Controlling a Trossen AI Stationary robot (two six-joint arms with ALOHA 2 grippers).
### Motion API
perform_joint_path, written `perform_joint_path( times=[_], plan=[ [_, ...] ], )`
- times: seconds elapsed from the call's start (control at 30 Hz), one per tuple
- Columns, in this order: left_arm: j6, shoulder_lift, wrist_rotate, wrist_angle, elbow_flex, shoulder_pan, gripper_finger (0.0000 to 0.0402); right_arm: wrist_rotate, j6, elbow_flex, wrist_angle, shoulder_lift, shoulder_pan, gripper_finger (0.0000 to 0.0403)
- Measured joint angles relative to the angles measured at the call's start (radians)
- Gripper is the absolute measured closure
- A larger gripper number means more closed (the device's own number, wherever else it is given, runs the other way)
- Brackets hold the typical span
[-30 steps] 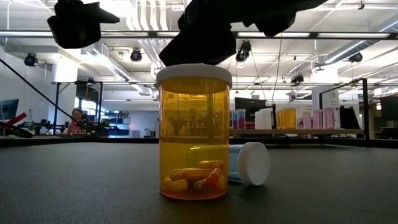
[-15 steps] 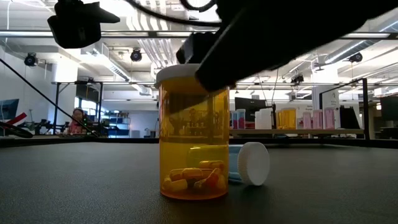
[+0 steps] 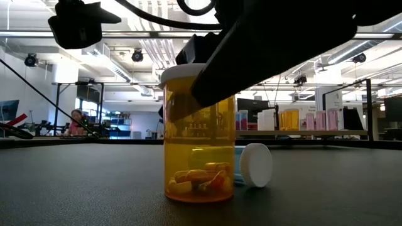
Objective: Pick and place medicine bottles onto shelf by color
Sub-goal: Put the orange pill bottle on the shelf aligned with the other orange pill bottles
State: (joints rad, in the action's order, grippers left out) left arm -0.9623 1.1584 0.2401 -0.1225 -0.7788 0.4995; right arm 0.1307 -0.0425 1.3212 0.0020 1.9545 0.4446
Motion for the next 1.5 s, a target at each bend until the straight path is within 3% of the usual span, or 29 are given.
perform_joint_path(
  times=[0.17,0.43,0.67,0.87,1.07,1.2,1.33,1.5],
  plan=[
    [0.000,0.000,0.000,0.000,0.000,0.000,0.0182,0.000,-0.001,0.000,-0.003,0.000,0.000,0.0211],
    [-0.001,0.000,0.008,0.001,0.000,0.000,0.0182,0.000,-0.018,0.000,-0.115,-0.082,-0.017,0.0188],
    [-0.003,0.007,0.067,0.004,0.000,0.000,0.0182,-0.017,-0.018,-0.001,-0.271,-0.235,-0.066,0.0201],
    [-0.004,0.007,0.214,0.025,0.000,0.000,0.0182,-0.183,0.013,-0.015,-0.490,-0.407,-0.110,0.0197],
    [0.000,0.019,0.251,0.061,0.000,-0.002,0.0182,-0.211,0.051,-0.166,-0.597,-0.627,-0.201,0.0186],
    [0.011,0.029,0.322,0.059,0.000,-0.015,0.0182,-0.222,-0.054,-0.323,-0.566,-0.776,-0.309,0.0185],
    [0.082,0.037,0.450,0.072,0.000,-0.057,0.0182,-0.361,-0.220,-0.439,-0.547,-0.875,-0.414,0.0185],
    [0.262,0.037,0.477,0.158,0.000,-0.179,0.0182,-0.474,-0.434,-0.524,-0.549,-0.930,-0.535,0.0184]
  ],
)
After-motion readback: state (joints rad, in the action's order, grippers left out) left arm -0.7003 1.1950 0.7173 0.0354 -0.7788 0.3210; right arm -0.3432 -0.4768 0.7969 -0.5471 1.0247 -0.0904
